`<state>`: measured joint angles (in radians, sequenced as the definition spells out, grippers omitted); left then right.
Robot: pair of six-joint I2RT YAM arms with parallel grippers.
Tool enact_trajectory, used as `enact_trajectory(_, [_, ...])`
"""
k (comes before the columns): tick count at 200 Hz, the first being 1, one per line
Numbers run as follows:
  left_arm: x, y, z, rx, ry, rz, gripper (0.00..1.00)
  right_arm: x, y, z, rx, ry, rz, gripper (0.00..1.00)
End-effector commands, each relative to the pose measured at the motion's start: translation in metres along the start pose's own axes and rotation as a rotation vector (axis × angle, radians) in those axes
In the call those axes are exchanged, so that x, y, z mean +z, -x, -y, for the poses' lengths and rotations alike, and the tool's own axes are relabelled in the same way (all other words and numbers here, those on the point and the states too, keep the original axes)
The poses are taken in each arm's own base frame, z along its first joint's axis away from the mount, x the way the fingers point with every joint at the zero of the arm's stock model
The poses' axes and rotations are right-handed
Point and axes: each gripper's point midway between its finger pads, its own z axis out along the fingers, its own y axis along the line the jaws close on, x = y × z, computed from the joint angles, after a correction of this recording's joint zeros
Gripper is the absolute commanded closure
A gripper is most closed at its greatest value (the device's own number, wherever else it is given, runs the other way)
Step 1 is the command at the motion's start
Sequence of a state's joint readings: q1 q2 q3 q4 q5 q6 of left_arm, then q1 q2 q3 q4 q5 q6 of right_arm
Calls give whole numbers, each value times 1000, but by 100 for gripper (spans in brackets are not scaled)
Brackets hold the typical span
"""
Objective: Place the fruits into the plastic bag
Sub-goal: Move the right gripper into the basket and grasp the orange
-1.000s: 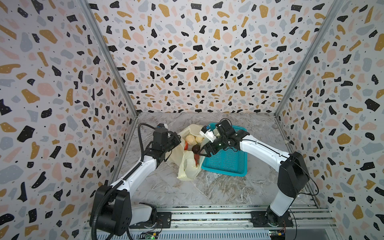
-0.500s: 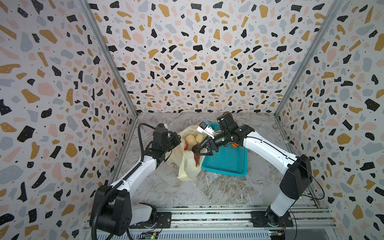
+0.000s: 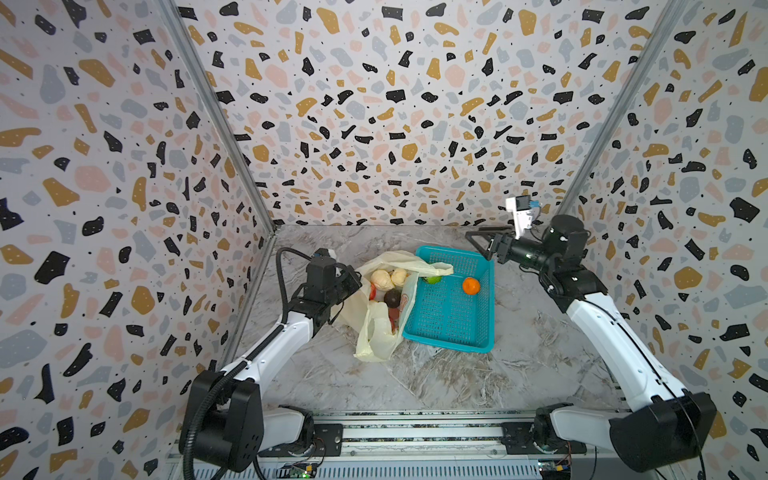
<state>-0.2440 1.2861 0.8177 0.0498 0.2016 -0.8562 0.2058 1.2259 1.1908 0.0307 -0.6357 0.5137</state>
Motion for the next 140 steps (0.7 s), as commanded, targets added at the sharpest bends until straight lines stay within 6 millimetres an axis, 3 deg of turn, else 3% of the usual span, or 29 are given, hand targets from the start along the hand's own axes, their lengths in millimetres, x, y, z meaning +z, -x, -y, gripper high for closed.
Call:
enact_trajectory(1, [-2, 3, 5, 9, -23, 13, 100, 6, -8, 67, 119, -300, 36, 17])
enact_trajectory(41, [-3, 3, 6, 13, -25, 12, 100, 41, -70, 133, 98, -540, -270, 21])
enact_trajectory(81, [-3, 3, 5, 21, -22, 10, 100, 72, -130, 167, -35, -689, -568, 21])
enact_trajectory(98, [-3, 3, 4, 23, -16, 11, 100, 77, -155, 183, -107, -776, -673, 20])
enact_trajectory(140, [-1, 1, 1, 25, -11, 2, 100, 66, -196, 213, -196, -939, -798, 18])
